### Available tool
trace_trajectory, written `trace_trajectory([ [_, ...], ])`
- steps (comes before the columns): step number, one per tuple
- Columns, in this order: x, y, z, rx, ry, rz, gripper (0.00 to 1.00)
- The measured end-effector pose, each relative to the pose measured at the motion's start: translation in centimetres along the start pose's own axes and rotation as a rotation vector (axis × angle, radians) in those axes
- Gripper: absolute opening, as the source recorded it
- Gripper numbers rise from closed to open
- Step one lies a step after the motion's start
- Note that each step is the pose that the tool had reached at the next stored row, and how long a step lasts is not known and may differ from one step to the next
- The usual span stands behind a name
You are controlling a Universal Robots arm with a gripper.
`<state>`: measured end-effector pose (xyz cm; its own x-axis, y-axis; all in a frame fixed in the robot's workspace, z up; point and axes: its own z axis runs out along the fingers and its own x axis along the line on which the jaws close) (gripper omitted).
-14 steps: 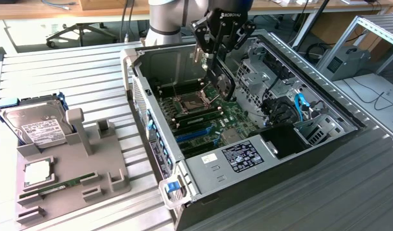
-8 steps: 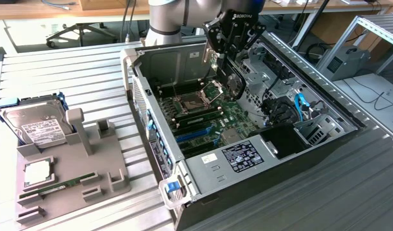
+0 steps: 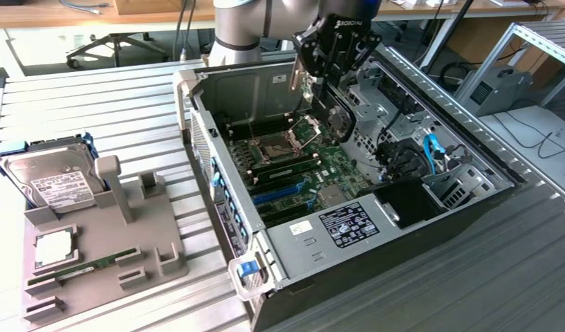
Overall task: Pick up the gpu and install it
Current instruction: 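Insert the gpu into the slot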
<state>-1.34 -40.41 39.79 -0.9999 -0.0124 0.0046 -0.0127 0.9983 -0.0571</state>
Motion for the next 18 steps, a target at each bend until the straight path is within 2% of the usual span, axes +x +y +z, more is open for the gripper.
trace_trajectory([
  [2,0.0,0.0,0.0,0.0002,-0.0019,-0.033,0.27],
  [5,0.0,0.0,0.0,0.0003,-0.0032,-0.055,0.27],
  [18,0.0,0.0,0.01,0.0006,-0.006,-0.105,0.27],
])
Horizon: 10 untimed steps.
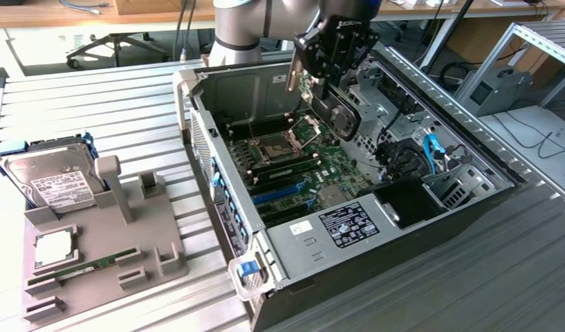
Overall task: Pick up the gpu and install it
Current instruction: 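Insert the gpu into the slot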
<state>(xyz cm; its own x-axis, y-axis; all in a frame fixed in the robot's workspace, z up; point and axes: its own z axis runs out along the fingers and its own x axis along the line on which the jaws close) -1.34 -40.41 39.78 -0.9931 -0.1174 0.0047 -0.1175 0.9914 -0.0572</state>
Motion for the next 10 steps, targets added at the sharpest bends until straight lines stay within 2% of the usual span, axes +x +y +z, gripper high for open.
trace_trajectory([
  [4,0.0,0.0,0.01,0.0,-0.0012,-0.019,0.27],
  [10,0.0,0.0,0.05,0.0003,-0.0044,-0.077,0.27],
])
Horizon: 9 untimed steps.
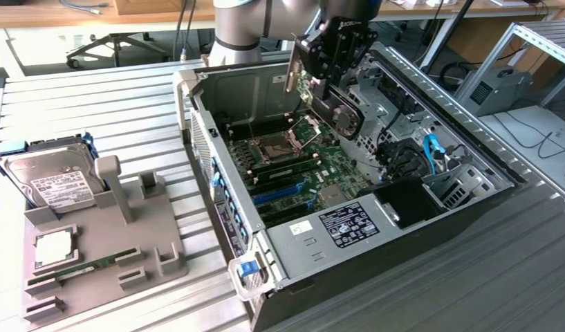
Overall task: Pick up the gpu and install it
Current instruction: 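Insert the gpu into the slot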
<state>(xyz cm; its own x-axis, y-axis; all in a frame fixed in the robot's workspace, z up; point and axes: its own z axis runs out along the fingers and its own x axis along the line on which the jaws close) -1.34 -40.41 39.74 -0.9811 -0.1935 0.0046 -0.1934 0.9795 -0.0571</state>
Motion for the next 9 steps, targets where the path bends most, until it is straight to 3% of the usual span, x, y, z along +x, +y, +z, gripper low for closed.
trace_trajectory([
  [9,0.0,0.0,0.06,0.0004,-0.0034,-0.061,0.27],
])
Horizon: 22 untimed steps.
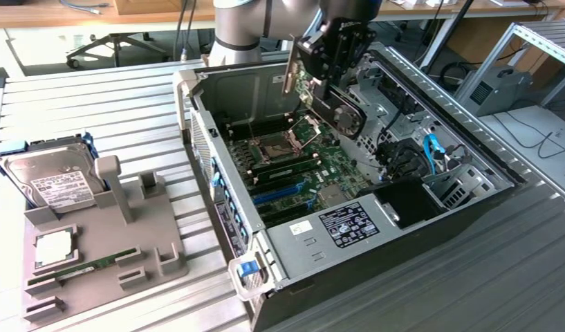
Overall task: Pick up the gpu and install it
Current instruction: 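Insert the gpu into the slot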
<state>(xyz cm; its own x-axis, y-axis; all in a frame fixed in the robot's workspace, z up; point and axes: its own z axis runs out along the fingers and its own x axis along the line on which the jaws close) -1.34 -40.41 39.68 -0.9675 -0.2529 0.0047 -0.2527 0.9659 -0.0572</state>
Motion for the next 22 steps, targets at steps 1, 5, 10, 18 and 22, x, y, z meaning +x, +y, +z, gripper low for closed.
trace_trajectory([
  [1,0.0,0.0,0.01,0.0,-0.0008,-0.012,0.27],
  [5,0.0,0.0,0.02,0.0,-0.0021,-0.036,0.27],
  [10,0.0,0.0,0.03,0.0002,-0.0044,-0.075,0.27],
  [18,0.0,0.0,0.04,0.0006,-0.0075,-0.13,0.27],
  [22,0.0,0.0,0.04,0.0008,-0.0085,-0.148,0.27],
])
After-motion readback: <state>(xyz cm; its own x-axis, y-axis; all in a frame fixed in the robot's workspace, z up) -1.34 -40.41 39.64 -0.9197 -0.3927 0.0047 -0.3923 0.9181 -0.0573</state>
